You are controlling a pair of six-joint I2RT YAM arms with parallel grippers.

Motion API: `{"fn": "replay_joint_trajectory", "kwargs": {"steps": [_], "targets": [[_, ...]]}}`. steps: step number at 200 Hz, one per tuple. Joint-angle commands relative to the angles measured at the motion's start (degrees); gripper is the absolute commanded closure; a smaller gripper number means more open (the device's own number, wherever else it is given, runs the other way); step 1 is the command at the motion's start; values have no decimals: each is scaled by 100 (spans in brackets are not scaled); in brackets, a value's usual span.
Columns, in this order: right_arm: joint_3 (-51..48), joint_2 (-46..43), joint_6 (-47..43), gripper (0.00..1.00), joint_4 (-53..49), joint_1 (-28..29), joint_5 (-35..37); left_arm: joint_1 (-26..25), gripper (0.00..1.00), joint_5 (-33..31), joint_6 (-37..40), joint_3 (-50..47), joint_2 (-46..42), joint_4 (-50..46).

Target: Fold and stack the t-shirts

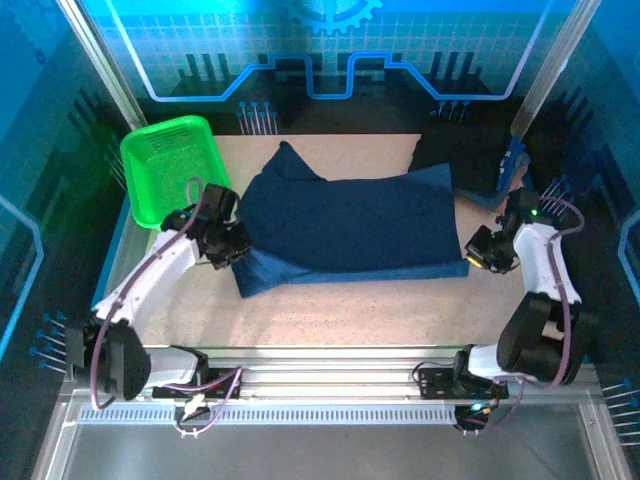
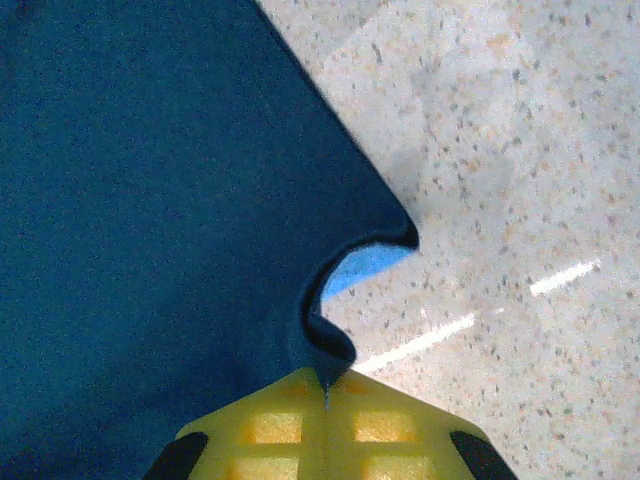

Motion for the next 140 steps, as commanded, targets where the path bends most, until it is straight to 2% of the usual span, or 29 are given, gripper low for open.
{"fn": "replay_joint_trajectory", "kwargs": {"steps": [1, 68, 140], "targets": [[353, 367, -193, 100, 172, 79, 44, 134, 100, -169, 843, 395, 461, 48], [915, 1180, -360, 100, 243, 331, 294, 260, 100, -101, 1513, 1244, 1539, 123], [1248, 1694, -341, 100, 282, 530, 511, 471, 100, 63, 1761, 1615, 1815, 120]]}}
